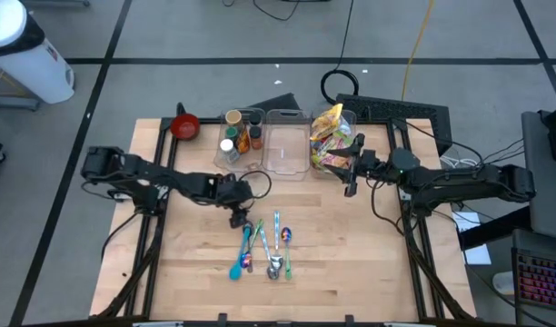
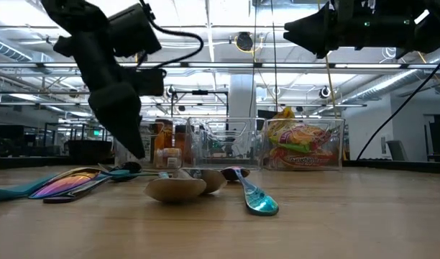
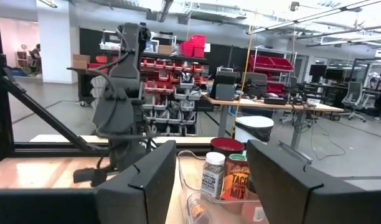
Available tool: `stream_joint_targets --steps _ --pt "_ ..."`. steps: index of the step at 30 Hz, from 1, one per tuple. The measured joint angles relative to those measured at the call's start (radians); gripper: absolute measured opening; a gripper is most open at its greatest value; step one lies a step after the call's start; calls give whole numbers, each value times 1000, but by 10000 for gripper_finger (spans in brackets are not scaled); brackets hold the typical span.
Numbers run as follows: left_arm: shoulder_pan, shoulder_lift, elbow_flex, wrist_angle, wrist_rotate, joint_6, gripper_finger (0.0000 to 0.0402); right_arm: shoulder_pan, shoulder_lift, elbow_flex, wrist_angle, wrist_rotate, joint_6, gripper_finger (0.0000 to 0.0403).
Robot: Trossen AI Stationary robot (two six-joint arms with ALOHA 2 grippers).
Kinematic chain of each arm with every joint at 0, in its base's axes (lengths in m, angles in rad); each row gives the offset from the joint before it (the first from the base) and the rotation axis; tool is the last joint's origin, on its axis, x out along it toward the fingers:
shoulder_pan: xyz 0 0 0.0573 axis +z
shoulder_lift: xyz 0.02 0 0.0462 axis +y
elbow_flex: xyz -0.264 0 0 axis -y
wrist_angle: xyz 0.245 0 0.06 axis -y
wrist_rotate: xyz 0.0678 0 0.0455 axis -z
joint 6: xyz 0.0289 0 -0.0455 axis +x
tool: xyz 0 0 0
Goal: Pick & Place Food Item
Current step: Put the top left purple green spoon into the middle transparent bin
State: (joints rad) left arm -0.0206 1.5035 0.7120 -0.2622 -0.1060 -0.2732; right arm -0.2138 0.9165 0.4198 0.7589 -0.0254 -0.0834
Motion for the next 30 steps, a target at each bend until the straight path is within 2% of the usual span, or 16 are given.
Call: stream_joint_targets --steps 7,17,20,30 --pt "8 82 0 10 -1 -30 292 0 0 0 0 0 7 185" --pt "8 108 4 2 35 -96 284 0 0 0 0 -1 19 180" --pt "-4 109 3 -15 33 -115 258 0 0 0 0 -1 19 180" --pt "-7 110 3 -47 76 -140 129 0 0 0 -1 -1 19 175"
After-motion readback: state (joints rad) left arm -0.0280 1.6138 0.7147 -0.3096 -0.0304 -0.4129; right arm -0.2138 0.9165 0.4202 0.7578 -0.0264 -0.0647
